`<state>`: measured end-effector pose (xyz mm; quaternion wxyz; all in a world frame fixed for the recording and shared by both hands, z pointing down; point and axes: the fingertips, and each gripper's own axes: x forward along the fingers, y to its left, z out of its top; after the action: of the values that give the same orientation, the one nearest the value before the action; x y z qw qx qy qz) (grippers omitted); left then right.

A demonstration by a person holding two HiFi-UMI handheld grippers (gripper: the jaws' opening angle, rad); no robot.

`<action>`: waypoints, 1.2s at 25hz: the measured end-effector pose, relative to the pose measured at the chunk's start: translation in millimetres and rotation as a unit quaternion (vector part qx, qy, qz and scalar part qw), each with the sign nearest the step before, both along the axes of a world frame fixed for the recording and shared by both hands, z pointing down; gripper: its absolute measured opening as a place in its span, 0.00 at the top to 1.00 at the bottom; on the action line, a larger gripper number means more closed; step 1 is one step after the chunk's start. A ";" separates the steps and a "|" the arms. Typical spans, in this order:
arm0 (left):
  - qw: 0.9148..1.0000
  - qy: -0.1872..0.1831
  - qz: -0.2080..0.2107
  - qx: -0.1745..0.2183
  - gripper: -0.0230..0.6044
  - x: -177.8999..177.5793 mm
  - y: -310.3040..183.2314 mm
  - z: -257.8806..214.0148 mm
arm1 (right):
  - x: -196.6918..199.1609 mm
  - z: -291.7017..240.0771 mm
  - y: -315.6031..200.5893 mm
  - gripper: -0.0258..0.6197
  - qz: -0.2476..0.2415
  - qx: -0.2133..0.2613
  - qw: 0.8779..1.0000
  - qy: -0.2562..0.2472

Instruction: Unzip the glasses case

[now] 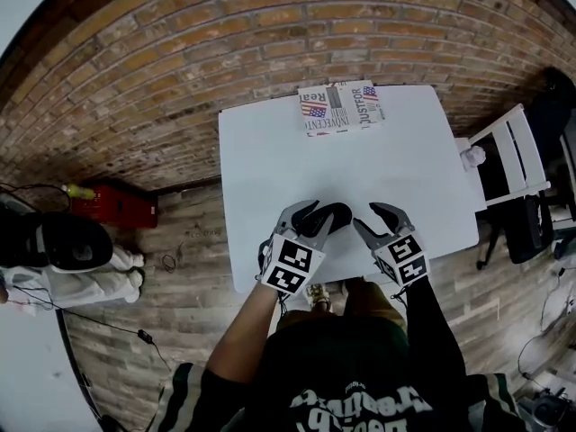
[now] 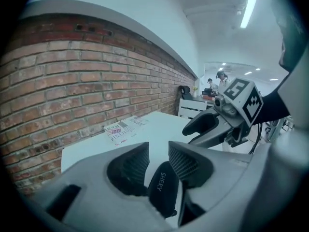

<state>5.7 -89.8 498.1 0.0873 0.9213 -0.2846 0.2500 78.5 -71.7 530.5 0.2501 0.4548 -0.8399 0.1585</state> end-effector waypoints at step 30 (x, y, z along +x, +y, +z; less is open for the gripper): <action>0.988 -0.116 -0.019 -0.100 0.71 8.1 9.5 121.8 | -17.8 132.0 13.6 0.77 -0.081 -0.167 0.983 -0.011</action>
<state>13.8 -80.3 619.9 0.1499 0.8674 -0.2838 0.3802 60.6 -58.1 662.5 0.3254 0.3357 -0.8381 0.2811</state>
